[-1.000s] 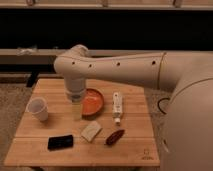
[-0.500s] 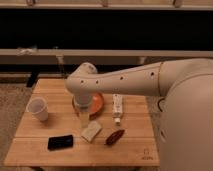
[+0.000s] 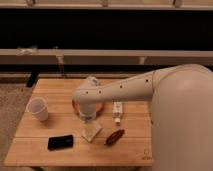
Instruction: Place the white sponge in the ceramic cup
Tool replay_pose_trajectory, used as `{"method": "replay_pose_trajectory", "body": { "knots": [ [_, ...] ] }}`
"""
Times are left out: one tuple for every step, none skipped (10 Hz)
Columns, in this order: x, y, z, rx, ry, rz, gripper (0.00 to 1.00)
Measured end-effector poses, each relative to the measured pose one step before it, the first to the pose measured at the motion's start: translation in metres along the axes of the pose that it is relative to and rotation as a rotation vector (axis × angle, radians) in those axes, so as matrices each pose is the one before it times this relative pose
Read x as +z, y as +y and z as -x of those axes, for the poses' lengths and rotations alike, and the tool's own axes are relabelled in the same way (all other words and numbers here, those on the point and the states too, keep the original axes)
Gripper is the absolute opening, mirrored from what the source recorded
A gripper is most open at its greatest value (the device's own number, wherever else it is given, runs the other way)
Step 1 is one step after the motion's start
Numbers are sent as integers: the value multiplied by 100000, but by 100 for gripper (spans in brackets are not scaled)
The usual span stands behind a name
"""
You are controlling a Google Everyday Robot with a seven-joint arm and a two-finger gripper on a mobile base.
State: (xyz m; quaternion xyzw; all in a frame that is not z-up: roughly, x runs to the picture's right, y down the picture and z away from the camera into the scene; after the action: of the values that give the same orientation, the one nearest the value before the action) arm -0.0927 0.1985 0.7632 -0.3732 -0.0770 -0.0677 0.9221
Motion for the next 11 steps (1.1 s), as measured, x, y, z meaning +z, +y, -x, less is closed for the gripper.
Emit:
{"method": "replay_pose_trajectory", "body": {
  "knots": [
    [743,744,-459,815,707,2495,80],
    [638,678,-274,550,517,1999,80],
    [299,412,-225,704,387,1478,80],
    [344,353,-217,505,428,1370,80],
    [880,107,-401,870,660,1520,80],
    [760,-241,-402,697,924,537,80],
    [924,-459,63,177,880,650,80],
    [469,-393,1,407,66,217,80],
    [252,-282,-197,19,305,-365,80],
    [-142,-47,-39,-52,248,-148,80],
    [0,42,-72,231,4,199,80]
  ]
}}
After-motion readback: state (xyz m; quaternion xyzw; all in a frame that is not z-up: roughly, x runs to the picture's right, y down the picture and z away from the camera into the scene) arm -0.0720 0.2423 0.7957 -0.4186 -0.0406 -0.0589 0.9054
